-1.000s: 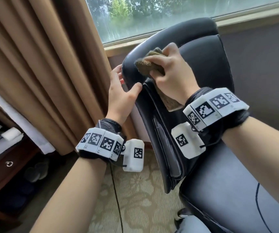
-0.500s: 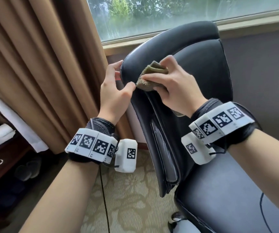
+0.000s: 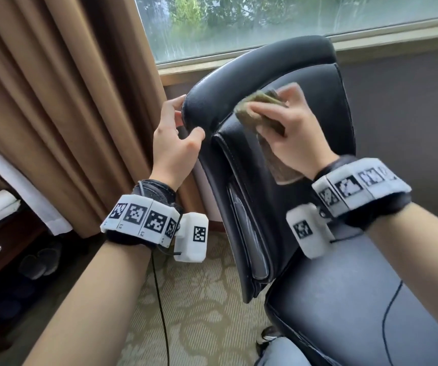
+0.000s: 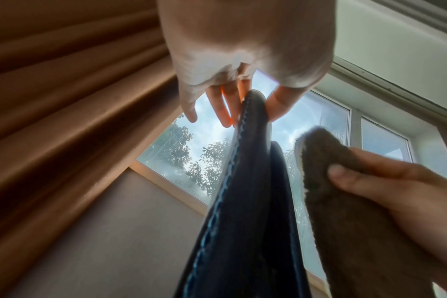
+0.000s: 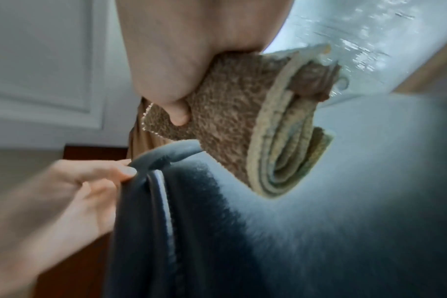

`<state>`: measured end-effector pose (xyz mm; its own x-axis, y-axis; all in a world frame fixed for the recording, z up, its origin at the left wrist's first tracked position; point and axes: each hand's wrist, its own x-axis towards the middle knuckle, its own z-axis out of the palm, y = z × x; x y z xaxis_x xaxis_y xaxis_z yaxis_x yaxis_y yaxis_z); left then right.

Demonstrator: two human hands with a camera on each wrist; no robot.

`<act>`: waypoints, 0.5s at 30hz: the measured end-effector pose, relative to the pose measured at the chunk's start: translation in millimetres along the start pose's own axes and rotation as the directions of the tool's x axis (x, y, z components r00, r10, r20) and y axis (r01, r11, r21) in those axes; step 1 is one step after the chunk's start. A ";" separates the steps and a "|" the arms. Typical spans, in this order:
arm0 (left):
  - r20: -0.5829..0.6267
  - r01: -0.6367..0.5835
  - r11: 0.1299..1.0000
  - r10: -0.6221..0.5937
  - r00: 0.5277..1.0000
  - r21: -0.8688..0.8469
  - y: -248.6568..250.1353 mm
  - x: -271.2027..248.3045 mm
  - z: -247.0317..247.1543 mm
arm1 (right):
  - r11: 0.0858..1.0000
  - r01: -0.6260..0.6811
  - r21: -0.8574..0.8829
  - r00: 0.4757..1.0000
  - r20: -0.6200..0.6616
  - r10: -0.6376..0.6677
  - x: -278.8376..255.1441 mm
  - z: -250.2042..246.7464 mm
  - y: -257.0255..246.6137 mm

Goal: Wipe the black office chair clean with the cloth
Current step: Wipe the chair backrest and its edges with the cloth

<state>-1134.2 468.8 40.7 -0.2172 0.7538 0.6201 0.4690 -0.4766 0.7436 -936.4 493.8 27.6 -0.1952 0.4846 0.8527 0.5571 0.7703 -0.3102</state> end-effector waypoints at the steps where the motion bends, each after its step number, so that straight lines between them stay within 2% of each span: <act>1: 0.002 0.005 1.000 -0.005 1.000 0.000 1.3 -0.6 0.2 | 0.998 0.036 -0.046 0.998 0.054 -0.033 11.1 0.2 -5.0; 4: -0.009 0.008 1.000 -0.008 1.000 -0.014 3.3 -2.8 1.5 | 0.964 0.223 -0.146 0.956 0.227 -0.186 27.6 7.0 -16.6; 8: -0.029 -0.003 0.998 0.002 1.000 -0.061 0.3 -3.6 2.9 | 0.910 0.375 -0.175 0.899 0.309 -0.311 31.4 4.5 -8.0; 11: -0.029 -0.019 0.996 0.016 0.999 -0.091 -1.0 -2.6 5.2 | 0.902 0.385 -0.197 0.888 0.344 -0.304 33.0 0.5 10.4; 15: -0.026 -0.034 0.994 0.031 0.999 -0.107 -4.2 2.9 6.9 | 0.914 0.329 -0.235 0.909 0.340 -0.240 36.9 5.0 21.4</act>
<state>-1130.9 476.1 37.7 -0.2252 0.7265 0.6492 0.3813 -0.5474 0.7449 -935.7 530.3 50.3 -0.5856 0.3965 0.7070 0.6350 0.7665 0.0961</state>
